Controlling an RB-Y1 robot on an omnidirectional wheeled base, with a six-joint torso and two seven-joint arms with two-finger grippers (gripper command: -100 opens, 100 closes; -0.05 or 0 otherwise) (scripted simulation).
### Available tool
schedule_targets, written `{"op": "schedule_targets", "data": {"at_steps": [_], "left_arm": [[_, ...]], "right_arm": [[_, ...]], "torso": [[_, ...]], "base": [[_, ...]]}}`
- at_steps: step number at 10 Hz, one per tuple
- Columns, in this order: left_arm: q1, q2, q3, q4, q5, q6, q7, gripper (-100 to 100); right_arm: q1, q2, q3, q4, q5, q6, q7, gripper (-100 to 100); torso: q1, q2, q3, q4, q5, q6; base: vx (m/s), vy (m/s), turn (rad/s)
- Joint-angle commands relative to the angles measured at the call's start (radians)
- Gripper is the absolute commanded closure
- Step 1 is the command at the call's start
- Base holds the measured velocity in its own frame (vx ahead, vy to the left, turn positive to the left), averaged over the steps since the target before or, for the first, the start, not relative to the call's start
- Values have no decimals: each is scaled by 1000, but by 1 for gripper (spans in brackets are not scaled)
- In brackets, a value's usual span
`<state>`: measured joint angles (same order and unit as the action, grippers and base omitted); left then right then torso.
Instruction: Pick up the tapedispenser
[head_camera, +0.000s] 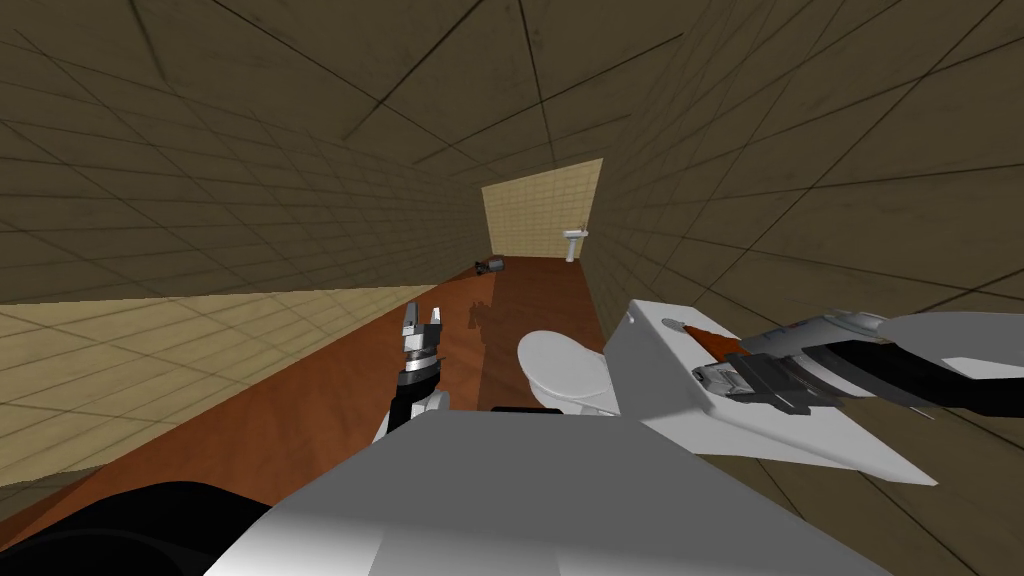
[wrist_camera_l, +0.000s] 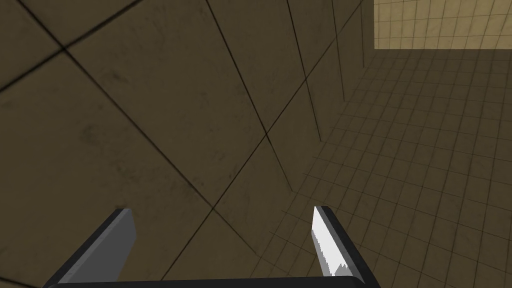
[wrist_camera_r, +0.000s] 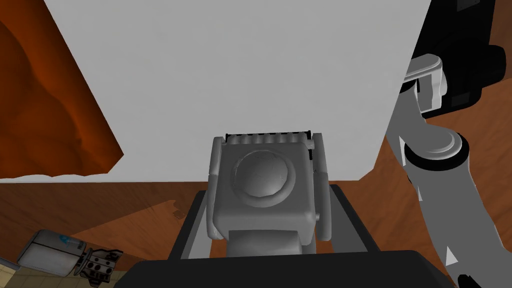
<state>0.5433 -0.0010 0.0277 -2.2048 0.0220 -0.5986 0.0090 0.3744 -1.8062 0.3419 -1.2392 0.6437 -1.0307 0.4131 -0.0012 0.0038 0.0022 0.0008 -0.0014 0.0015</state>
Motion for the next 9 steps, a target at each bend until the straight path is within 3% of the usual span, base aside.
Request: {"op": "schedule_targets", "data": {"at_steps": [1, 2, 3, 4, 9], "left_arm": [[0, 0, 0, 0, 0, 0, 0, 0], [0, 0, 0, 0, 0, 0, 0, 0], [0, 0, 0, 0, 0, 0, 0, 0], [0, 0, 0, 0, 0, 0, 0, 0], [0, 0, 0, 0, 0, 0, 0, 0]], "right_arm": [[0, 0, 0, 0, 0, 0, 0, 100], [0, 0, 0, 0, 0, 0, 0, 100], [0, 0, 0, 0, 0, 0, 0, 0], [-2, -4, -9, -9, 6, 5, -31, 100], [-32, -7, -39, -22, 47, 1, -145, 100]], "torso": [[0, 0, 0, 0, 0, 0], [0, 0, 0, 0, 0, 0], [0, 0, 0, 0, 0, 0], [0, 0, 0, 0, 0, 0], [-4, 7, 4, 2, -1, 1]], "base": [[0, 0, 0], [0, 0, 0], [0, 0, 0], [-45, -33, 206], [-116, -58, 132]]}}
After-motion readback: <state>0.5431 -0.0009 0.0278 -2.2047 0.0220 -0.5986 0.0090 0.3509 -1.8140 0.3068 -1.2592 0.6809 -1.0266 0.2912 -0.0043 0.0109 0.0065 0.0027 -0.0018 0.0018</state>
